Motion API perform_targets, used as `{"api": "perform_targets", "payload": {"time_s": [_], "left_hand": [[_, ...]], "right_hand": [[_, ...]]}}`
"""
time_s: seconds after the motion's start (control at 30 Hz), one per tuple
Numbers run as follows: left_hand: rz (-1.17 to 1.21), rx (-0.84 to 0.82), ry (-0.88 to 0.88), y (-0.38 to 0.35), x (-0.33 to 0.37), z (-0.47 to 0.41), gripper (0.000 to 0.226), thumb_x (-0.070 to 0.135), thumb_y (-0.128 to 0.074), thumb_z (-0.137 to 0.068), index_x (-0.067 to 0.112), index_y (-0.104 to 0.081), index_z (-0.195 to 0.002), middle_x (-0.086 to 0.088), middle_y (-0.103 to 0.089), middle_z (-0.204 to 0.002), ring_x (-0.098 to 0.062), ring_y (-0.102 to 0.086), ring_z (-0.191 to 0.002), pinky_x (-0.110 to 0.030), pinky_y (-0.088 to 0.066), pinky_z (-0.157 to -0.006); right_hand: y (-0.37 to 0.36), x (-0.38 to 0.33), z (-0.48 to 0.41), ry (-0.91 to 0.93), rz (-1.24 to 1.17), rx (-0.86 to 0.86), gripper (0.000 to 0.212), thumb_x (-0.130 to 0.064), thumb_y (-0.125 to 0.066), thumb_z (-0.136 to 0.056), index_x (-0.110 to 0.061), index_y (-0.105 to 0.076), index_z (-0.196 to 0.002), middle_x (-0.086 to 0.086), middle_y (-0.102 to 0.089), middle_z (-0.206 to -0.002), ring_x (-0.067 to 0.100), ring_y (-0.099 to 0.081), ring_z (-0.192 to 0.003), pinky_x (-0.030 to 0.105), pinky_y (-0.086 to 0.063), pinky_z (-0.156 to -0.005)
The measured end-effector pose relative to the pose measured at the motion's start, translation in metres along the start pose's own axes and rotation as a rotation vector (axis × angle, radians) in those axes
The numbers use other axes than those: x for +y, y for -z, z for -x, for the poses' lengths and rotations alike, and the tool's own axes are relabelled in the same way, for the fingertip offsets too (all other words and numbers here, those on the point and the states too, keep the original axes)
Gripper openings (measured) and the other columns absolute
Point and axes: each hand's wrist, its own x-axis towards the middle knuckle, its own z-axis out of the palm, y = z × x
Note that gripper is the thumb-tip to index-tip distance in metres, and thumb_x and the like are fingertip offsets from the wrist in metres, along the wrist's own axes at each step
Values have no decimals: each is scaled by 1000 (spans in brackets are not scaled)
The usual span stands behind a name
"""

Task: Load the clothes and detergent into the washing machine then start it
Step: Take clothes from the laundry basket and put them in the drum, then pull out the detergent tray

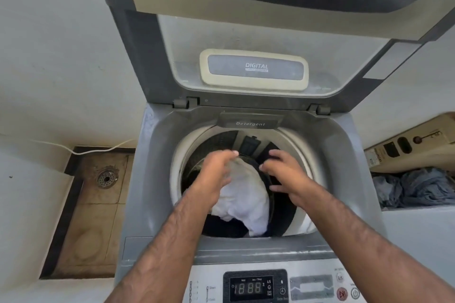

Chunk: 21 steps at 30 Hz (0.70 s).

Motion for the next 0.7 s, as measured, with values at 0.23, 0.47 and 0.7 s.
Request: {"api": "perform_targets", "payload": {"time_s": [0.23,0.47,0.7], "left_hand": [[377,-8,-72,-22,40,-30,31,31,-62,-101,18,-61,-129,-14,-58,-146,-30,-52,-141,-45,-41,-116],[475,29,-145,-40,50,-50,33,32,-77,-93,16,-69,-121,-13,-70,-133,-25,-67,-122,-39,-55,-96],[523,55,-150,-44,48,-52,45,34,-79,-91,13,-68,-129,-16,-72,-132,-27,-72,-115,-37,-60,-84]], "right_hand": [[-1,-32,-39,-65,-547,-160,15,-31,-61,-96,-24,-64,-109,5,-63,-132,24,-60,-124,51,-50,-104],[-13,-49,-57,-49,-781,-162,17,-33,-62,-95,-20,-65,-105,8,-66,-120,28,-61,-130,47,-49,-103],[-18,-49,-60,-48,-908,-125,17,-32,-65,-93,-17,-66,-101,8,-70,-109,28,-67,-122,44,-49,-104]]}}
